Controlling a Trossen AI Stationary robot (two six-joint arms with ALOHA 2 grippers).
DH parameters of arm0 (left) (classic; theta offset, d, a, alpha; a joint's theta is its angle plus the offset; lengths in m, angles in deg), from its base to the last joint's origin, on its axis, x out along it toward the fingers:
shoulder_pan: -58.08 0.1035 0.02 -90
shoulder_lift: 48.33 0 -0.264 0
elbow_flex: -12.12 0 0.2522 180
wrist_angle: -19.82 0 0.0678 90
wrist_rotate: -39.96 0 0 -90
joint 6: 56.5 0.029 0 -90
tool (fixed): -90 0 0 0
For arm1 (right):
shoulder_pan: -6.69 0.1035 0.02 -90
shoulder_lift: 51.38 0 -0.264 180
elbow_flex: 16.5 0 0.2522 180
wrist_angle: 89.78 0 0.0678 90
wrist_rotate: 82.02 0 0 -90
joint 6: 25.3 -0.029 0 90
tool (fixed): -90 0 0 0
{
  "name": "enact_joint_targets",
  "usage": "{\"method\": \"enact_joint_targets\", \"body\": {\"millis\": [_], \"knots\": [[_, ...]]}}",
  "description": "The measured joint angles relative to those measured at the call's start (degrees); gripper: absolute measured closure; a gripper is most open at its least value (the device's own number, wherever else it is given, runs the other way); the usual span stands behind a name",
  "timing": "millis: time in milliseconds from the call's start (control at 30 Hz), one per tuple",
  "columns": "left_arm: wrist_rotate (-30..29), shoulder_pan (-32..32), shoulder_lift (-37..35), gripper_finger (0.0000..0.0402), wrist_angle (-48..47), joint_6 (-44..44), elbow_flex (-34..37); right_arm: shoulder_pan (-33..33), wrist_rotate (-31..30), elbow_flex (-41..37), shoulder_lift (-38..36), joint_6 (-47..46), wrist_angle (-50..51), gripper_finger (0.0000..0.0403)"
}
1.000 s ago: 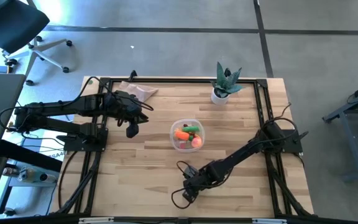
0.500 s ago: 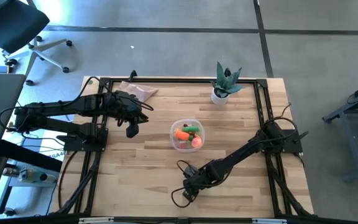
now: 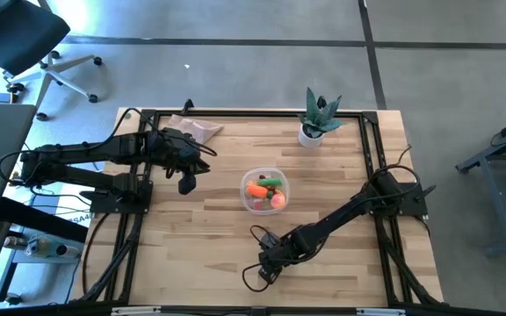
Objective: Pick and placing Produce into tupperware
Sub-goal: Put the strawberry into the transparent bin
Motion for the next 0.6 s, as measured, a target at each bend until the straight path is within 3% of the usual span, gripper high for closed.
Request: {"method": "enact_joint_targets", "body": {"millis": [400,600], "knots": [[0.00,0.00,0.00,0.0350,0.02,0.02,0.00,-0.02,0.37,-0.02,-0.54,3.37,-1.22,0.0261],[0.00,0.00,0.00,0.0350,0.02,0.02,0.00,-0.53,0.13,5.23,-4.28,11.93,1.39,0.0261]]}}
